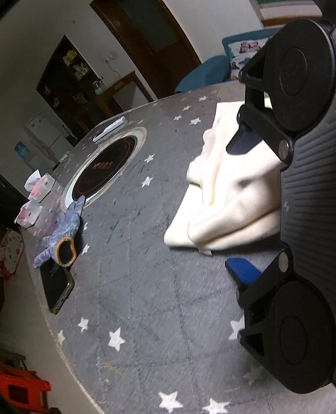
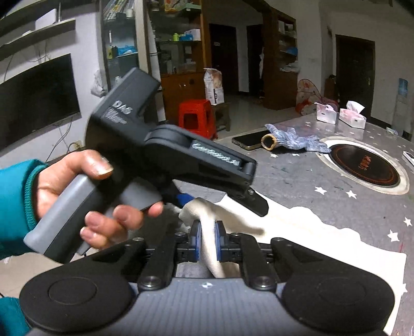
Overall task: Fold clothes
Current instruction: 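Close the left gripper on the sweatshirt edge while the right gripper grasps it too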
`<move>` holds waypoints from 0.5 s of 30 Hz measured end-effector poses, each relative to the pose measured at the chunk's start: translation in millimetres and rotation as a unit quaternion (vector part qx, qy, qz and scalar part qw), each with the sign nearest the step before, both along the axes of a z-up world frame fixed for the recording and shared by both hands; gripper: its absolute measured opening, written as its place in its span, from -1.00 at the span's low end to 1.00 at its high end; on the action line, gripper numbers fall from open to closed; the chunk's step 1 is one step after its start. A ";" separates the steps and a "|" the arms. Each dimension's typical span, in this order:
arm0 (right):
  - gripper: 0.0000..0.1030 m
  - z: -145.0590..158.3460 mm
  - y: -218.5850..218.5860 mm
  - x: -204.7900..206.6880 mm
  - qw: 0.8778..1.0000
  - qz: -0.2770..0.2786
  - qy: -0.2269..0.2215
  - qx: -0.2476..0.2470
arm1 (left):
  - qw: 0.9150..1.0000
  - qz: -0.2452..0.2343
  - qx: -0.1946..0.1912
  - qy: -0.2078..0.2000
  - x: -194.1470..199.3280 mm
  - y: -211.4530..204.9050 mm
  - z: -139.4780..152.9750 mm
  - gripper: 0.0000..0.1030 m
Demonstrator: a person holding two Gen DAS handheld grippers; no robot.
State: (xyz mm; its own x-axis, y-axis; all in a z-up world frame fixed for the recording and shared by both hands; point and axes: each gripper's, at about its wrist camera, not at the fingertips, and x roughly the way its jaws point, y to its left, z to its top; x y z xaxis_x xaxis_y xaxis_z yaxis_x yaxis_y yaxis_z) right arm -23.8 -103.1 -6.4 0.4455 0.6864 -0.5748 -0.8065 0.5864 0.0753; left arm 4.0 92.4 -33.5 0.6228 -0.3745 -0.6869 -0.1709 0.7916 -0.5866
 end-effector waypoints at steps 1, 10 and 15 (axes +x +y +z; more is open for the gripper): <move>-0.82 -0.4 0.0 -1.0 1.000 0.002 0.001 0.000 | 1.000 0.002 -0.006 0.002 0.5 0.3 -1.0 0.35; -0.78 -5.9 -4.6 -3.7 1.000 0.008 0.006 -0.003 | 1.000 0.017 0.010 0.005 0.6 -2.2 -7.6 -0.51; -0.62 -4.0 -27.6 -2.3 1.000 -0.020 0.018 0.011 | 0.999 0.007 0.033 -0.003 0.6 -6.5 -6.7 -0.54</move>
State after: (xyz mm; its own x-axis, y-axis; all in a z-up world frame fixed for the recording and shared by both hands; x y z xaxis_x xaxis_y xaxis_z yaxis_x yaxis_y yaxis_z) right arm -26.1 -130.7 -10.5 0.4523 0.6813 -0.5756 -0.7789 0.6161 0.1172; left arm 4.6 85.8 -40.2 0.6318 -0.3206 -0.7058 -0.1780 0.8262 -0.5346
